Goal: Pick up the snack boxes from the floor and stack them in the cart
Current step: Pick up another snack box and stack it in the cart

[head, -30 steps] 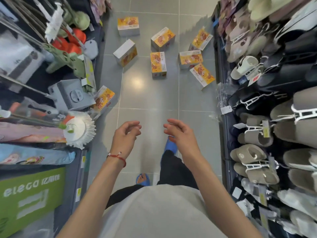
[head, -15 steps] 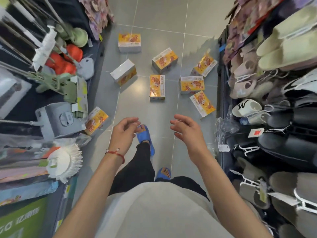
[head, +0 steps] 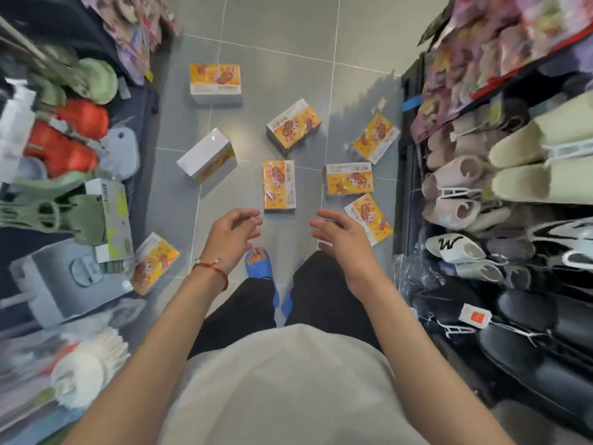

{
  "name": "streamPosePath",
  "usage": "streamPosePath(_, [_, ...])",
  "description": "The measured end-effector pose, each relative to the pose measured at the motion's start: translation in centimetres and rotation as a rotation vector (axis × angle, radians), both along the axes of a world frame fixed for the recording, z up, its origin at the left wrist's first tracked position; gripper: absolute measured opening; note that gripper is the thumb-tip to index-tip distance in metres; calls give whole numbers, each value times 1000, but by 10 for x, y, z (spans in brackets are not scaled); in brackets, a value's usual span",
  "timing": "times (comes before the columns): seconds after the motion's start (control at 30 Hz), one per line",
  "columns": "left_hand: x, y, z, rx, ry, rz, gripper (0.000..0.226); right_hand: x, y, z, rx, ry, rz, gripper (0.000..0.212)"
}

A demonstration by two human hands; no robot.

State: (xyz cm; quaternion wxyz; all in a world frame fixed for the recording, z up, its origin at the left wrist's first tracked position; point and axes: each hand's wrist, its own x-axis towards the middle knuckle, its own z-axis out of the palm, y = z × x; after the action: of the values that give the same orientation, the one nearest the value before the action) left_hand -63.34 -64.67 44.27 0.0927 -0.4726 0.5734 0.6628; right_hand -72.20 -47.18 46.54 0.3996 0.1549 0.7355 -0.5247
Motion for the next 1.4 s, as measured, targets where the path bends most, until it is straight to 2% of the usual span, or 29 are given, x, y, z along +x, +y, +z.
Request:
streamPosePath(0.1, [-28, -17, -15, 27, -59, 57, 18, -40, -22, -9, 30, -23, 56, 18])
streamPosePath(0.27, [-72, -30, -54, 117, -184, 189, 16, -105, -50, -47, 104, -61, 206, 28])
streamPosePath(0.5, [-126, -13, -122, 251, -347, 405, 17, -185, -72, -119, 193, -72, 393, 21])
streamPosePath(0.6, [-142, -10, -155, 370, -378, 527, 12, -213, -81, -160, 244, -56, 466, 13])
streamPosePath(0.67, [-148, -11, -181, 454, -401, 594, 13, -228, -90, -191, 276, -54, 512, 16])
streamPosePath(0.77, [-154, -11, -230, 527, -448, 644, 19, -249, -101, -241, 319, -62, 569, 10])
streamPosePath(0.87, [-159, -12, -289, 566, -497, 687, 11, -265, -112, -301, 362, -56, 664, 24])
streamPosePath(1.0, [-171, -12, -367, 611, -520, 693, 21, -284, -126, -388, 405, 25, 783, 27])
streamPosePath(1.1, [-177, -9, -421, 613, -512, 690, 19, -296, -137, -451, 445, 87, 829, 27])
streamPosePath(1.23, [-184, -11, -490, 568, -504, 759, 12, -317, -154, -528, 490, 203, 851, 39])
streamPosePath(1.3, [-185, -11, -526, 552, -508, 813, 17, -327, -163, -563, 516, 237, 884, 34])
streamPosePath(1.4, [-188, -12, -578, 549, -540, 881, 27, -338, -171, -612, 518, 286, 980, 38])
